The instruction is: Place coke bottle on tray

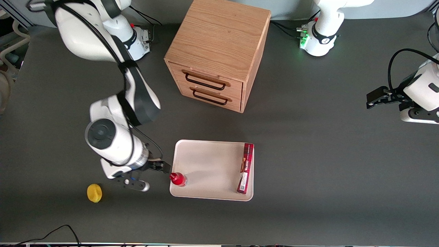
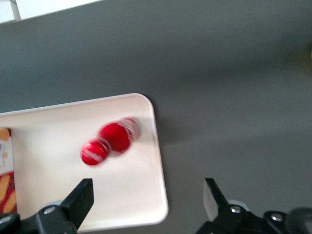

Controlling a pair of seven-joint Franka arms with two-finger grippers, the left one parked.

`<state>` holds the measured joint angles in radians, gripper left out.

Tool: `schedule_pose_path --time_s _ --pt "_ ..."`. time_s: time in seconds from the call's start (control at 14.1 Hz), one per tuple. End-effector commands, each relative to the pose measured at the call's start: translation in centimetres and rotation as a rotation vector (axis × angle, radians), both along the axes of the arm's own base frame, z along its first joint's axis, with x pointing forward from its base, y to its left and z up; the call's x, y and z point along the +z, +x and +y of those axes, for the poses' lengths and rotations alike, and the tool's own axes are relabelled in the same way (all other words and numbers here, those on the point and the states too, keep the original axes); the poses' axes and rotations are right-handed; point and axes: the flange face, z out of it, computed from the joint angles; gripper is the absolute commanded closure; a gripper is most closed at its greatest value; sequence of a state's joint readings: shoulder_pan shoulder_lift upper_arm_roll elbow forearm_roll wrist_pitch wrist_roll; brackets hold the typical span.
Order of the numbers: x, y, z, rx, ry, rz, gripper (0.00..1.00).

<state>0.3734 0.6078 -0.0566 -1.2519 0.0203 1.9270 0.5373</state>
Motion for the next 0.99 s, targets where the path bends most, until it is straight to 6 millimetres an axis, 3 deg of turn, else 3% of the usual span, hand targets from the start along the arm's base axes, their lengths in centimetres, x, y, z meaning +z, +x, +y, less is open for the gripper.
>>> schedule_pose_path --time_s 0.0,0.21,0.42,0.57,0.92 --pt "4.9 -8.6 -6.7 0.065 0.01 0.045 0.0" --pt "8.5 -14.0 -16.0 0.13 0.02 0.026 0.0" --pt "10.8 -18.1 -21.0 0.102 0.027 -0.004 0.0" --pt "12.7 -18.9 -22.2 0.089 0.027 0.011 0.0" --pt "16.2 -19.0 -22.7 0.098 0.016 0.055 0.0"
